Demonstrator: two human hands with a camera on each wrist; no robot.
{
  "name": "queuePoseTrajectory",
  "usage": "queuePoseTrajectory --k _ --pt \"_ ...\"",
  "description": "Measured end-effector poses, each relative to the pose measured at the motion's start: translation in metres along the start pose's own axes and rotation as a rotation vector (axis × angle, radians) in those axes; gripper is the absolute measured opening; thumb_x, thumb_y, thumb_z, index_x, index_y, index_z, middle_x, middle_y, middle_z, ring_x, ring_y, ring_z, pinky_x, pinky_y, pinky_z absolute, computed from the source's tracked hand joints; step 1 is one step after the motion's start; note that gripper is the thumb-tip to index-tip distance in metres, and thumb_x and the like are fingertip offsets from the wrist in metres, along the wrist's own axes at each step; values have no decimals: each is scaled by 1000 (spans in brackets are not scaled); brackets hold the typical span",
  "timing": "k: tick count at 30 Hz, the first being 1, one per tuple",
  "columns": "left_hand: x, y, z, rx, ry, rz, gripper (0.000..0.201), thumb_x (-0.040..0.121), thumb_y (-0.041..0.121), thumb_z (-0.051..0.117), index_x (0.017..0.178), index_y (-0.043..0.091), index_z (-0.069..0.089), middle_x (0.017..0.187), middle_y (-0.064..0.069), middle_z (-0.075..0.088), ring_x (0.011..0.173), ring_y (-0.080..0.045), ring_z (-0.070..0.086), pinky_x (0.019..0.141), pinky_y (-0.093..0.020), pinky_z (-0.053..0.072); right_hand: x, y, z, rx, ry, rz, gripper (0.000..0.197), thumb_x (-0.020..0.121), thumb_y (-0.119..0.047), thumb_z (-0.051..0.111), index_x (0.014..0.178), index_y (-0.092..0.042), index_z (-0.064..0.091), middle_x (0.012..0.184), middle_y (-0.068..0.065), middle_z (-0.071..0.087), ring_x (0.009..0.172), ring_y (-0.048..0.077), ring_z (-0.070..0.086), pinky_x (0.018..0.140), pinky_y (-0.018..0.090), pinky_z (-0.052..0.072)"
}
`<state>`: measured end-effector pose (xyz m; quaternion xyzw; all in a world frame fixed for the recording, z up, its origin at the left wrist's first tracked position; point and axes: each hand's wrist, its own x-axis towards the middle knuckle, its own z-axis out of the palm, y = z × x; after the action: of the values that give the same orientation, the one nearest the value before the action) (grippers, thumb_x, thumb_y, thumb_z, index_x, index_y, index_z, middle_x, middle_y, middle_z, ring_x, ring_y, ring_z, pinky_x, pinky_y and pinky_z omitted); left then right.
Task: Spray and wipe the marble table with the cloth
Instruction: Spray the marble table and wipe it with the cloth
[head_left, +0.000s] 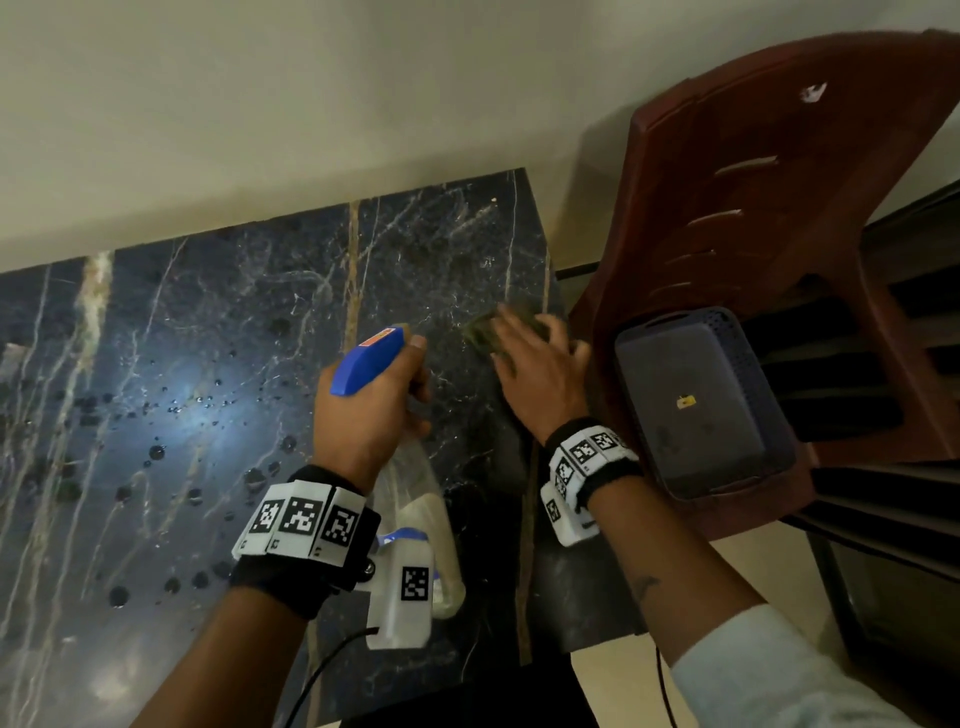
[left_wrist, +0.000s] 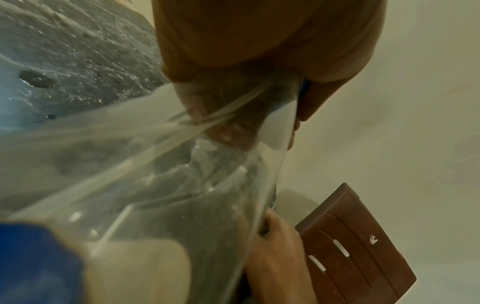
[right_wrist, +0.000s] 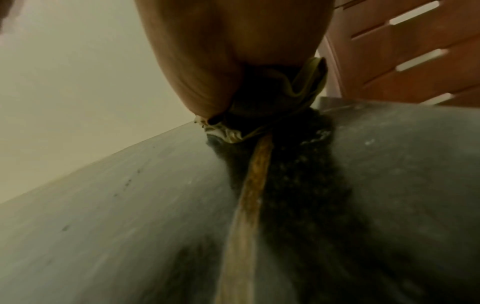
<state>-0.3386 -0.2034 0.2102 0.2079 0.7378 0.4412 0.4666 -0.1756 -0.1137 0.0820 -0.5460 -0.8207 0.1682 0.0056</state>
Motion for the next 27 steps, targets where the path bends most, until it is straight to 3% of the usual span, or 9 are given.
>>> queuePoseTrajectory --k 3,6,8,10,13,18,20,23,27 --pt "1 -5 -8 -14 10 -20 33 102 30 63 73 13 63 64 -2 62 58 -17 62 47 -27 52 11 5 -3 91 83 240 45 99 -36 54 144 -36 48 158 -24 33 135 22 31 94 49 32" --pt "4 -9 -14 -30 17 -45 32 101 30 65 73 15 63 62 1 62 61 -17 64 48 -27 52 10 -16 0 90 93 347 46 98 -34 55 144 -34 49 160 -23 31 138 24 27 98 52 32" --pt "6 -7 -13 -20 7 -34 31 102 29 65 75 12 63 66 -5 62 58 -17 62 46 -25 51 0 -32 3 85 57 284 46 99 -35 54 145 -32 48 160 -21 31 137 26 27 98 52 33" --pt "8 -4 -12 -18 0 -29 31 102 29 65 78 9 64 70 -10 61 57 -19 60 45 -25 50 -20 -44 11 28 16 114 47 97 -36 56 144 -34 48 160 -21 31 134 27 31 97 52 36" --pt "14 2 -8 -40 -21 -42 31 101 30 66 76 12 64 69 -8 61 63 -24 60 48 -29 51 -31 -34 13 -52 -2 -39 48 95 -35 59 141 -36 50 158 -23 34 131 26 37 93 53 39" --pt "23 4 -6 -72 -34 -74 27 99 31 68 76 17 67 64 -1 63 61 -18 63 53 -32 53 -3 8 -5 65 52 334 45 99 -34 56 143 -35 50 159 -24 31 133 24 34 94 50 33" --pt "25 3 -5 -61 -40 -91 28 100 30 68 77 14 67 66 -5 63 58 -17 61 51 -32 54 0 4 -7 63 60 371 46 99 -35 55 144 -35 49 160 -25 29 133 24 32 95 50 33" --pt "28 0 0 -42 -38 -118 27 99 30 69 82 8 69 72 -11 63 57 -16 61 49 -28 54 -10 -20 -1 48 71 280 45 96 -33 60 141 -34 53 157 -23 35 131 25 34 96 49 37" --pt "36 1 7 -44 -36 -131 29 98 30 70 90 2 73 73 -12 66 64 -23 63 48 -28 55 -20 -29 14 -79 2 -81 46 94 -35 60 140 -37 52 156 -24 36 128 26 41 91 47 39"
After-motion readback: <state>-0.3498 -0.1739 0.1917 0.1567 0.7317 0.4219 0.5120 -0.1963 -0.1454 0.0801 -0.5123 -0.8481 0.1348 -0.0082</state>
